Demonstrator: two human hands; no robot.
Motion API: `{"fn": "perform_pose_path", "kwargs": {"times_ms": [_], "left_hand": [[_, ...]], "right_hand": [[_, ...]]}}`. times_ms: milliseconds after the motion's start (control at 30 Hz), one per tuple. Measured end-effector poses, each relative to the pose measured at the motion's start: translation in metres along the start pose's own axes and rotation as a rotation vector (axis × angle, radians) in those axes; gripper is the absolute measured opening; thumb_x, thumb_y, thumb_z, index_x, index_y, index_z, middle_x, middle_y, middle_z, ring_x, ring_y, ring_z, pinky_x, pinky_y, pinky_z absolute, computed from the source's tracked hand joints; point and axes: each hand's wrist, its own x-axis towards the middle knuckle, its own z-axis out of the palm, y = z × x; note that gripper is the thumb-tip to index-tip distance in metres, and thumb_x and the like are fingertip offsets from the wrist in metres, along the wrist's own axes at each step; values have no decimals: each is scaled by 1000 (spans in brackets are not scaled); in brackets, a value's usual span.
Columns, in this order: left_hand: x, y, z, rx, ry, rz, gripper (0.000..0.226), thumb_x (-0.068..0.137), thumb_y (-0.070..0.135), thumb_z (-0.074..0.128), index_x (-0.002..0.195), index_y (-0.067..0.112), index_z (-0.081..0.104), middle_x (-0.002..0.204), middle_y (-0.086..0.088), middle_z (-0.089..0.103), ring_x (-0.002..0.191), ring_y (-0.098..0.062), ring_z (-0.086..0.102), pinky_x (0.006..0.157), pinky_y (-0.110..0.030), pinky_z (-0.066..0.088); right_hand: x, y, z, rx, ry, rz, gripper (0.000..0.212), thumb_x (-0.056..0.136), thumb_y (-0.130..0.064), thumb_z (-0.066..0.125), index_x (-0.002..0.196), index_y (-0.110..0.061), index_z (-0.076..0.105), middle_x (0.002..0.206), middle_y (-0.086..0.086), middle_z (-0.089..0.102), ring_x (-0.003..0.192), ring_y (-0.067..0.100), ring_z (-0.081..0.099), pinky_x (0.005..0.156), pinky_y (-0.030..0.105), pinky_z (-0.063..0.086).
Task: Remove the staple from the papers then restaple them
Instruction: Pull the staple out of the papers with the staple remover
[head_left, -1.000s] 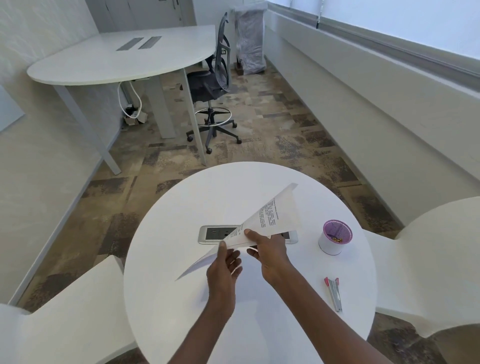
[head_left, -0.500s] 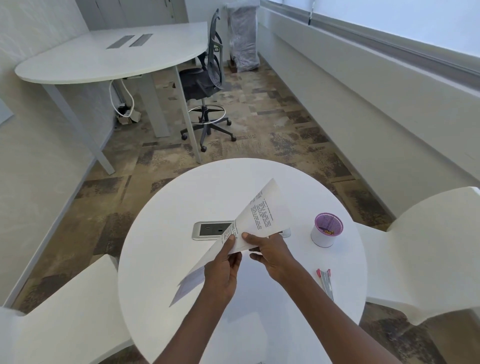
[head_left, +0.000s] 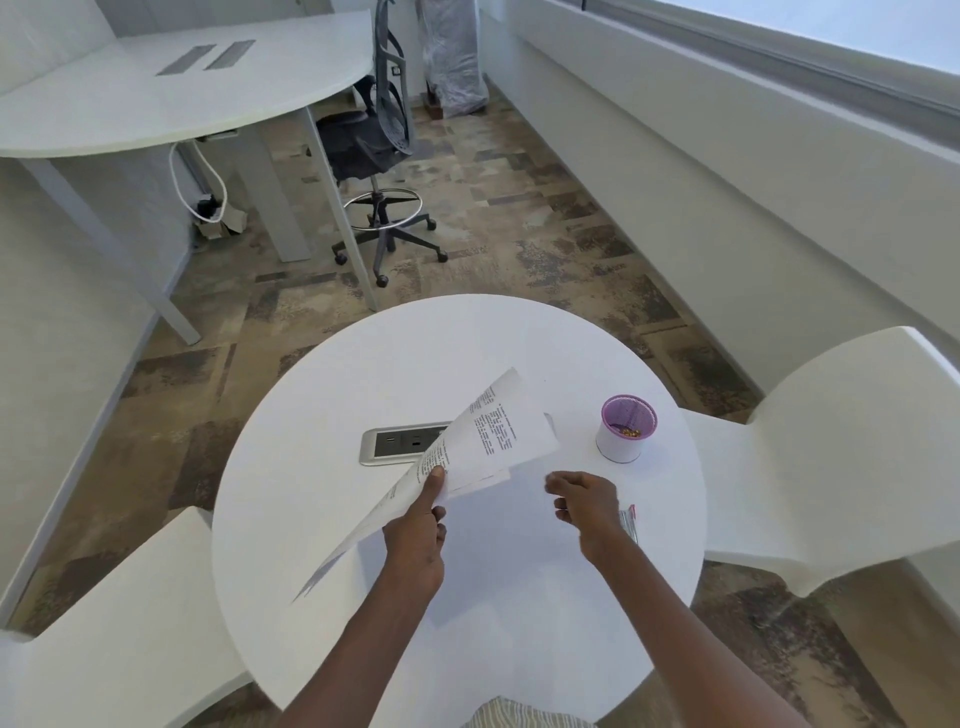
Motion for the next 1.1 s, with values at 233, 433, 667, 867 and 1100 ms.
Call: {"fn": "perform_pose_path", "kwargs": {"times_ms": [233,433,667,867,1100], "left_hand": [[-3,-5,-1,-72,3,-76,37,76,17,85,109,18,67,92,7,75,58,-2,68,50,-16,42],[-7,-5,1,-110,-27,-73,49,81,13,80,127,9,64,102,0,71,76,-12,69,65,-20,47],[-9,-5,-1,-90,-44,-78,49,82,13,79,128,9,63,102,-1,70,77,-12,68,65,-21,50],[-13,-2,-5,-67,-37,-81,45,81,13,79,124,11,65,112,-3,70,79,-14,67,66,-22,48],[-17,1,-3,-64,-57,-83,52,80,12,80,129,7,63,109,-2,71,79,-14,67,67,-22,48]], "right_hand": [[27,50,-59,-521,397,-89,29,78,-8,75,106,-3,70,106,19,70,103,34,65,90,39,51],[23,70,-78,-893,387,1,48,83,-21,76,118,5,57,121,27,51,115,45,51,93,47,47],[13,80,-79,-1009,415,-14,25,92,-11,55,105,10,61,109,25,56,99,41,59,82,45,50],[18,83,-86,-911,436,-90,18,89,-14,57,89,4,62,91,20,63,84,37,60,68,37,42],[27,72,-81,-467,459,-110,11,86,-9,68,87,2,69,74,13,66,70,30,58,66,33,47]]}}
